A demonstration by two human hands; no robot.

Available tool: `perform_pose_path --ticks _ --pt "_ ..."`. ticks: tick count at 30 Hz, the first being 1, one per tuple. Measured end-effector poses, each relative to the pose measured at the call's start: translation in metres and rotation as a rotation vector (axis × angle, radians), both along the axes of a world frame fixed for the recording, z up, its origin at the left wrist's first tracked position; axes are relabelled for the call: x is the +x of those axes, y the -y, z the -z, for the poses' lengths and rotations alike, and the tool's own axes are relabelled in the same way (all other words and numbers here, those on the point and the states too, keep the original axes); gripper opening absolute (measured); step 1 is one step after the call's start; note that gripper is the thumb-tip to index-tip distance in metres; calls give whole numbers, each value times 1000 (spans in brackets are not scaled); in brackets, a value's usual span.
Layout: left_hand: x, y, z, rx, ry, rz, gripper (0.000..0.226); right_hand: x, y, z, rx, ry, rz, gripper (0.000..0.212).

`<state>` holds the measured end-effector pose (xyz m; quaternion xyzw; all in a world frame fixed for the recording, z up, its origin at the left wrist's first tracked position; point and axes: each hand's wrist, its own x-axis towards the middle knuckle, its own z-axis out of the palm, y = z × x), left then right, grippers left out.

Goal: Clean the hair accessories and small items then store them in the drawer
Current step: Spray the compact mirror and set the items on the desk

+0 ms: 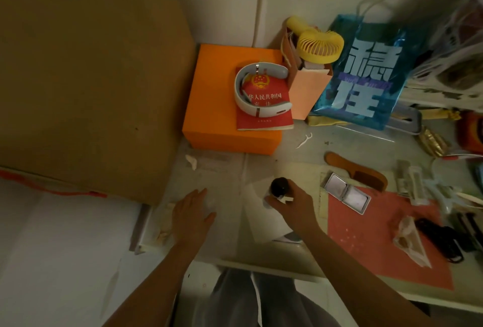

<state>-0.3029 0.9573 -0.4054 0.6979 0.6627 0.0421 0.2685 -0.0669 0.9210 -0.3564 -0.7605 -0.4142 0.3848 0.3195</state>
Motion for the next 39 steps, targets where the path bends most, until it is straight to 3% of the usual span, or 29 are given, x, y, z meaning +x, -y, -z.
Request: perform_pose_path --ticks 15,20,27,34,39 --pt "6 -33 6 -36 189 -15 54 -19 -4 -4 -53 10 44 46" --pt "30 -54 -41 -31 472 -99 43 -16 -9 -20 -20 -15 51 40" --pt "72 -80 -119 25 764 11 28 -7 -14 -51 146 -146 132 23" --pt "102 -88 -193 65 847 129 37 6 -14 -96 287 -161 130 32" --pt "126 -88 -247 90 914 221 26 19 -6 -128 401 -168 90 27"
